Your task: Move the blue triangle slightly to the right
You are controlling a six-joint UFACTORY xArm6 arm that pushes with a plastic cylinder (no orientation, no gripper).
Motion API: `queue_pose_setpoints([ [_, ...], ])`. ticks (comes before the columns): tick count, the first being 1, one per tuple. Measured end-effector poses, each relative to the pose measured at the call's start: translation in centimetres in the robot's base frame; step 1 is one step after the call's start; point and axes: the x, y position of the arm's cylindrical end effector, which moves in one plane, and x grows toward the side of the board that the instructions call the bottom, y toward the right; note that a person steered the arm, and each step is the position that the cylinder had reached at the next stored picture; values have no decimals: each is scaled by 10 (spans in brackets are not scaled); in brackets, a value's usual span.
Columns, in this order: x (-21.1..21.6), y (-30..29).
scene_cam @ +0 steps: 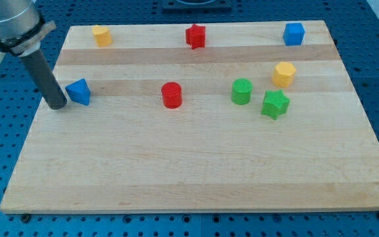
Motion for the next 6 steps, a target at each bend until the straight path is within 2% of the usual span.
queue_pose_setpoints([
  [2, -18, -11],
  [6, -18, 21],
])
